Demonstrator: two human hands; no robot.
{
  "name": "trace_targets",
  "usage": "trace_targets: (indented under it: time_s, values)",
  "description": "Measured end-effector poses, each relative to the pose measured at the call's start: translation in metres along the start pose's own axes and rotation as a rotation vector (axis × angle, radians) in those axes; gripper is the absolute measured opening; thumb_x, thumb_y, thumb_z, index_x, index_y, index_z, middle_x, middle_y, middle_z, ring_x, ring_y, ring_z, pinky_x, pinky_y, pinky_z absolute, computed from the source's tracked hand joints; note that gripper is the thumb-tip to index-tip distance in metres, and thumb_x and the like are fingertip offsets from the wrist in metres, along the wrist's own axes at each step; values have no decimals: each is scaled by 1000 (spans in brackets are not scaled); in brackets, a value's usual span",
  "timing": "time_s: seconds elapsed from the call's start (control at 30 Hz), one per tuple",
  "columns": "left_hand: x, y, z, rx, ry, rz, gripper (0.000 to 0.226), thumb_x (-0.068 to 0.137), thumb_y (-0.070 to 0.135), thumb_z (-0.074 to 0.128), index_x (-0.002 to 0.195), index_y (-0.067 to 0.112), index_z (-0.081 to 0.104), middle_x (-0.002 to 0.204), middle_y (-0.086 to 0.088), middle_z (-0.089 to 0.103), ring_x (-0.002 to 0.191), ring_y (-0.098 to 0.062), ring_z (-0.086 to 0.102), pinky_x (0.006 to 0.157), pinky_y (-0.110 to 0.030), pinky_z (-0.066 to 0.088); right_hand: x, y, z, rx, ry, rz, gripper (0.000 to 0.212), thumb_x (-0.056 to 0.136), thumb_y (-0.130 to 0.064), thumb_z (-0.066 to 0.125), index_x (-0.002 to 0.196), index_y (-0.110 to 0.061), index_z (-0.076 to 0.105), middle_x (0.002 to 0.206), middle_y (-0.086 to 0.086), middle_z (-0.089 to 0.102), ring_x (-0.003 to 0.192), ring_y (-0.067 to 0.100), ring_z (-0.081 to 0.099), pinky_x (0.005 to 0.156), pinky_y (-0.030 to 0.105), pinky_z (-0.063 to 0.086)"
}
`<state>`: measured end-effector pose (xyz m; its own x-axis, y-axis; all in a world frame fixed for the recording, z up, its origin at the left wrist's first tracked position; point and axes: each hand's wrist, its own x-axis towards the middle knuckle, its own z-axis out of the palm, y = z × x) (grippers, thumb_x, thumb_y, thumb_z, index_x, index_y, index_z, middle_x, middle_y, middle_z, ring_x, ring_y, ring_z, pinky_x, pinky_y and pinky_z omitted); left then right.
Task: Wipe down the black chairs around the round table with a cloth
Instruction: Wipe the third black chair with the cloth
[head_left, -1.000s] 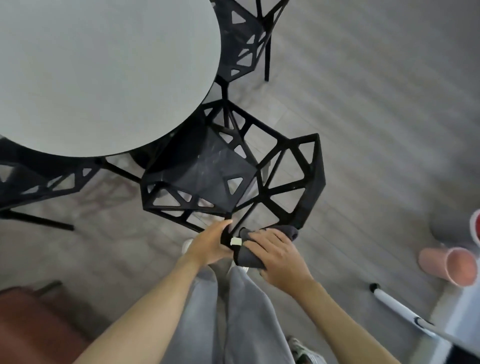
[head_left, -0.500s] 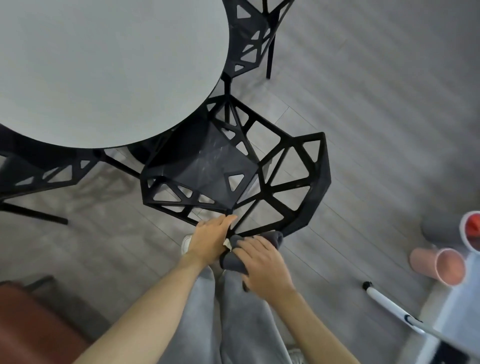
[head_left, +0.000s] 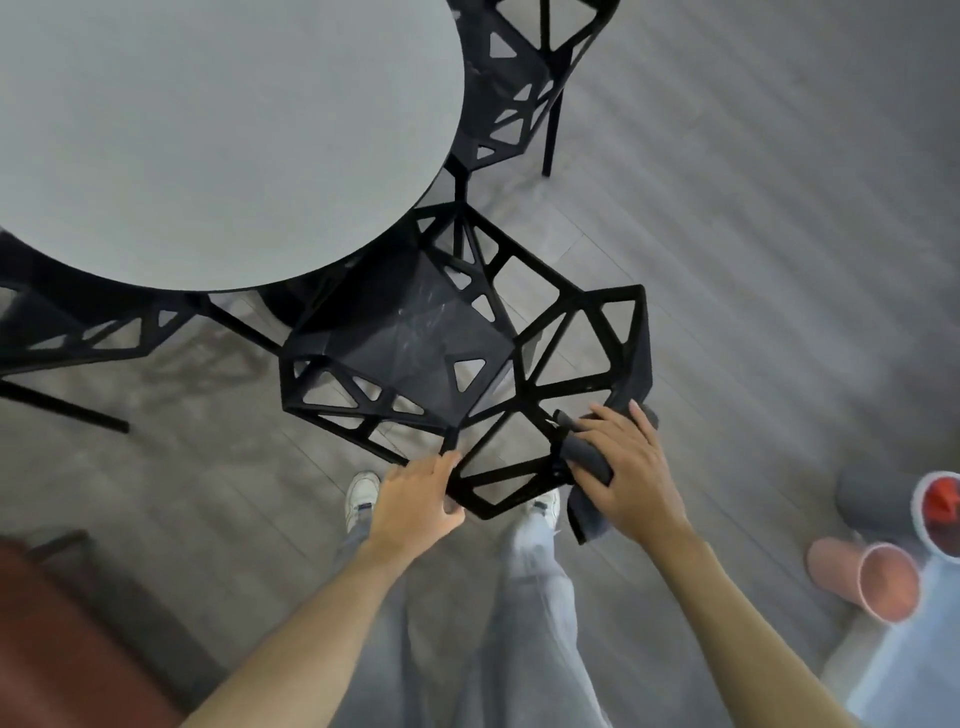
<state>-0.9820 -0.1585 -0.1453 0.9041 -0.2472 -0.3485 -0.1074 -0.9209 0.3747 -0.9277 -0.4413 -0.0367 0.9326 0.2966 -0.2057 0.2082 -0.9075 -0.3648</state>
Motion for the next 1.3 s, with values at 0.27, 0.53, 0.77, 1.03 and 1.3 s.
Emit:
trace_targets:
  time_s: [0.27, 0.53, 0.77, 1.03, 1.3]
  values:
    - [-27, 39, -2, -181, 121, -375, 61, 76, 34, 90, 131, 24, 65, 112, 6, 73, 103, -24, 70, 88, -41, 53, 11, 8, 0, 48, -232, -417, 22, 90, -33, 56, 104, -24, 69, 107, -7, 70, 102, 18, 64, 113, 30, 33]
    - [-33, 97, -2, -588, 383, -713, 37, 102, -3, 48, 126, 18, 66, 120, 7, 65, 114, -17, 62, 99, -37, 50, 98, 83, -57, 10, -161, -56, 13, 99, -34, 59, 103, -26, 69, 122, 4, 64, 118, 25, 47, 116, 50, 30]
    - [7, 138, -23, -861, 660, -905, 32, 111, 20, 37, 131, 18, 62, 125, 7, 66, 119, -11, 59, 104, -33, 47, 30, -20, -20, 1, -406, -324, 7, 88, -27, 56, 82, -23, 56, 82, -1, 66, 82, 23, 61, 85, 37, 46]
    - [18, 148, -28, -845, 645, -1002, 30, 112, 27, 40, 134, 24, 60, 123, 16, 61, 119, -8, 56, 108, -45, 49, 154, 108, -66, -91, -389, -364, 9, 95, -31, 54, 98, -30, 63, 94, -7, 69, 93, 24, 61, 96, 40, 45]
    - [59, 191, -30, -699, 801, -1232, 28, 111, 24, 42, 132, 22, 60, 133, 9, 60, 135, -14, 49, 115, -35, 32, 171, 89, -62, -144, -645, -714, 23, 85, -40, 56, 102, -32, 69, 89, -11, 72, 86, 20, 65, 78, 35, 44]
